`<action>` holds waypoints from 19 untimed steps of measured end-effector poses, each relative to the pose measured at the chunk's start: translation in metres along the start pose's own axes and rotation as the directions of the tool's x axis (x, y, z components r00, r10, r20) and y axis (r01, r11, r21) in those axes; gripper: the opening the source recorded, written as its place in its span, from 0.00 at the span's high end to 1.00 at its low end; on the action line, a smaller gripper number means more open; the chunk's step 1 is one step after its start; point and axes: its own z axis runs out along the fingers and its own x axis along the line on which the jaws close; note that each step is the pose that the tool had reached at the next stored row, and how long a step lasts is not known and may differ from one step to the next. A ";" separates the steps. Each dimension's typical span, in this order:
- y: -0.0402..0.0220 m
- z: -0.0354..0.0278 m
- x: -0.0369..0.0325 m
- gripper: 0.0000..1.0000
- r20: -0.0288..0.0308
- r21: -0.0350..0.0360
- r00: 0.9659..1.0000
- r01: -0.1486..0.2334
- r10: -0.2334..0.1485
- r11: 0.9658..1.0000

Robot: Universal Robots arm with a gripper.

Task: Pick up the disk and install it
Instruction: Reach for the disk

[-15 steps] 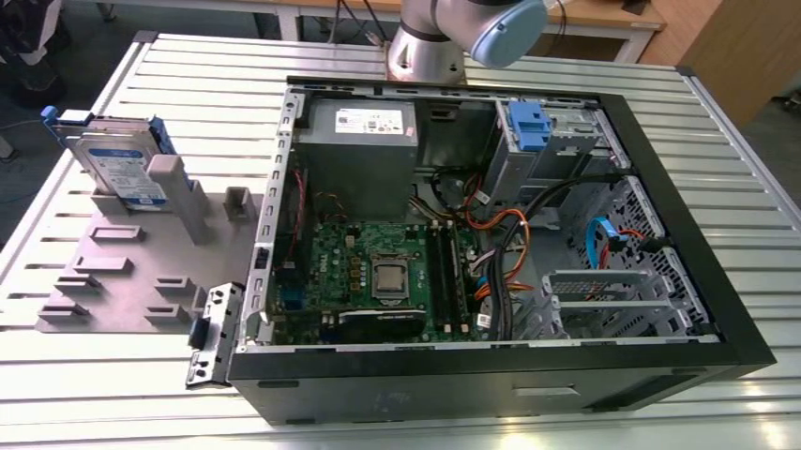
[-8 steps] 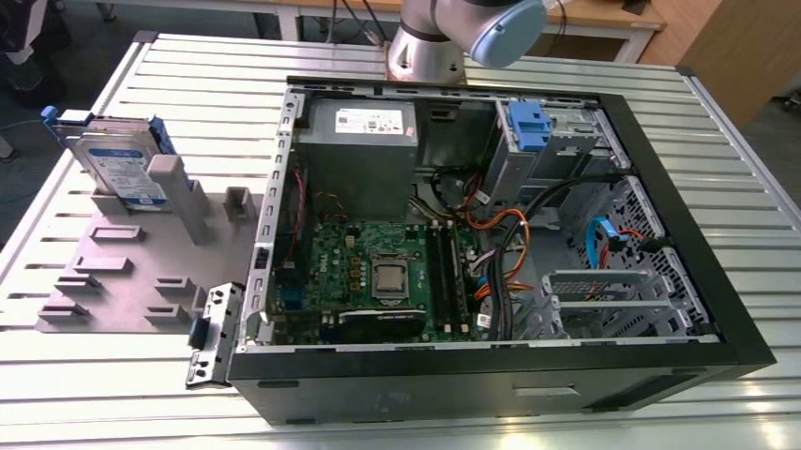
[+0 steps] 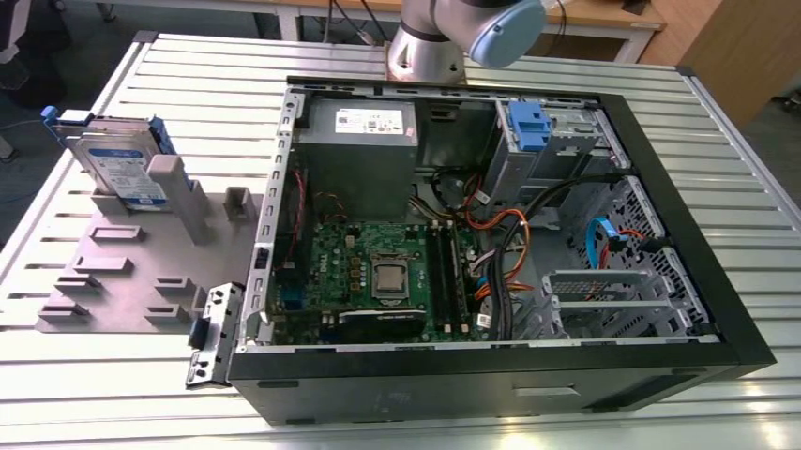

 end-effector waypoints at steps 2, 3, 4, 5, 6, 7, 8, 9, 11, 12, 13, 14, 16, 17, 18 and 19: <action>-0.0002 -0.0001 0.0034 0.89 0.000 0.000 1.000 0.000 0.000 1.000; -0.0004 -0.0001 0.0051 0.89 0.000 0.000 1.000 0.000 0.000 1.000; -0.0005 -0.0002 0.0067 0.89 0.000 0.000 1.000 0.000 0.000 1.000; -0.0006 -0.0003 0.0083 0.89 0.000 0.000 1.000 0.000 0.000 1.000; -0.0007 -0.0003 0.0099 0.89 0.000 0.000 1.000 0.000 0.000 1.000; -0.0008 -0.0003 0.0114 0.89 0.000 0.000 1.000 0.000 0.000 1.000; -0.0010 -0.0004 0.0130 0.89 0.000 0.000 1.000 0.000 0.000 1.000; -0.0011 -0.0004 0.0144 0.89 0.000 0.000 1.000 0.000 0.000 1.000; -0.0013 -0.0005 0.0176 0.89 0.000 0.000 1.000 0.000 0.000 1.000; -0.0014 -0.0006 0.0193 0.89 0.000 0.000 1.000 0.000 0.000 1.000; -0.0016 -0.0006 0.0210 0.89 0.000 0.000 1.000 0.000 0.000 1.000; -0.0017 -0.0006 0.0228 0.89 0.000 0.000 1.000 0.000 0.000 1.000; -0.0019 -0.0008 0.0263 0.89 0.000 0.000 1.000 0.000 0.000 1.000; -0.0021 -0.0008 0.0280 0.89 0.000 0.000 1.000 0.000 0.000 1.000; -0.0022 -0.0009 0.0299 0.89 0.000 0.000 1.000 0.000 0.000 1.000; -0.0024 -0.0009 0.0317 0.89 0.000 0.000 1.000 0.000 0.000 1.000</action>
